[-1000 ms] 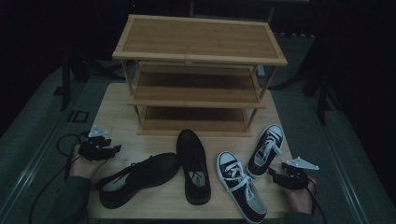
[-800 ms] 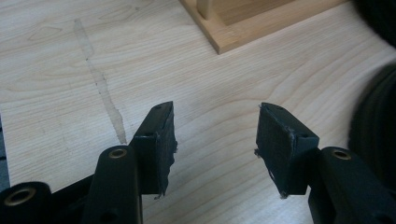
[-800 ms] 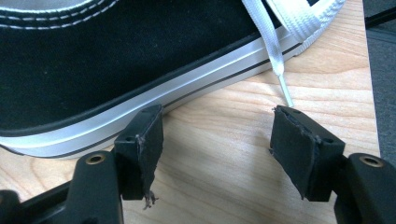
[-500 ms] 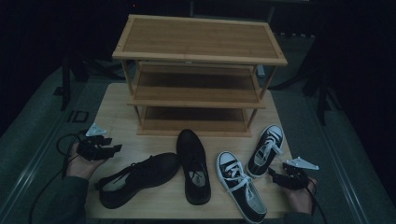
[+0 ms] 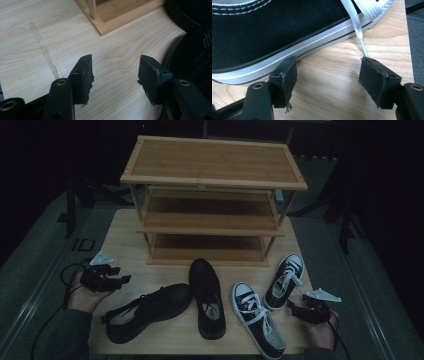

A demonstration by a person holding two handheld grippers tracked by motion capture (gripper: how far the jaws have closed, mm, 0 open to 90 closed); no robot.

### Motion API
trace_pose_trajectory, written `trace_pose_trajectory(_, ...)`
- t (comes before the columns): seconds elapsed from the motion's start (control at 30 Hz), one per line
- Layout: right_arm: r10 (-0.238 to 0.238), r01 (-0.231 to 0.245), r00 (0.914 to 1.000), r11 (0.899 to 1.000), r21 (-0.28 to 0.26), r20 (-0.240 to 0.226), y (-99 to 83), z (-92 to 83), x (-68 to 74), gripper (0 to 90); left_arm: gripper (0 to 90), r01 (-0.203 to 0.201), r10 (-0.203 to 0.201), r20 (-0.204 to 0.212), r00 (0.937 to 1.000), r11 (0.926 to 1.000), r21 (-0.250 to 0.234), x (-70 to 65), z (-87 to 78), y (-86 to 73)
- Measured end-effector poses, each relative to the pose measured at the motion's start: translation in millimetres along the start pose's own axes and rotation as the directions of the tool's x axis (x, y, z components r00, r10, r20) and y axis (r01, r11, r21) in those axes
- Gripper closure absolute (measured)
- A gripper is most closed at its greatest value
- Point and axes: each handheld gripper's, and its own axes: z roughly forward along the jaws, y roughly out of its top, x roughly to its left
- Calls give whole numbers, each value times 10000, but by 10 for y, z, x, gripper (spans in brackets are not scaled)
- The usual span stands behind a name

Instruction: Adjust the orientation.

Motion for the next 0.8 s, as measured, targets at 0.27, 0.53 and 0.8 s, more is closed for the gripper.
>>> trace_pose_trajectory(0.27, 58, -58, 10000, 10000, 15, 55, -1, 1, 4, 282, 444, -143, 144, 106, 9998, 9999, -64, -30, -70, 35)
trace_pose_trajectory(0.53, 42, -42, 10000, 10000, 18, 71, -2, -1, 7, 282, 439, -466, 464, 373, 9982, 9989, 31, -100, -94, 86)
trace_pose_trajectory(0.8, 21, -21, 10000, 10000, 8, 66, -3, -2, 9, 288, 463, -593, 587, 557, 9967, 9982, 86, -144, -161, 133)
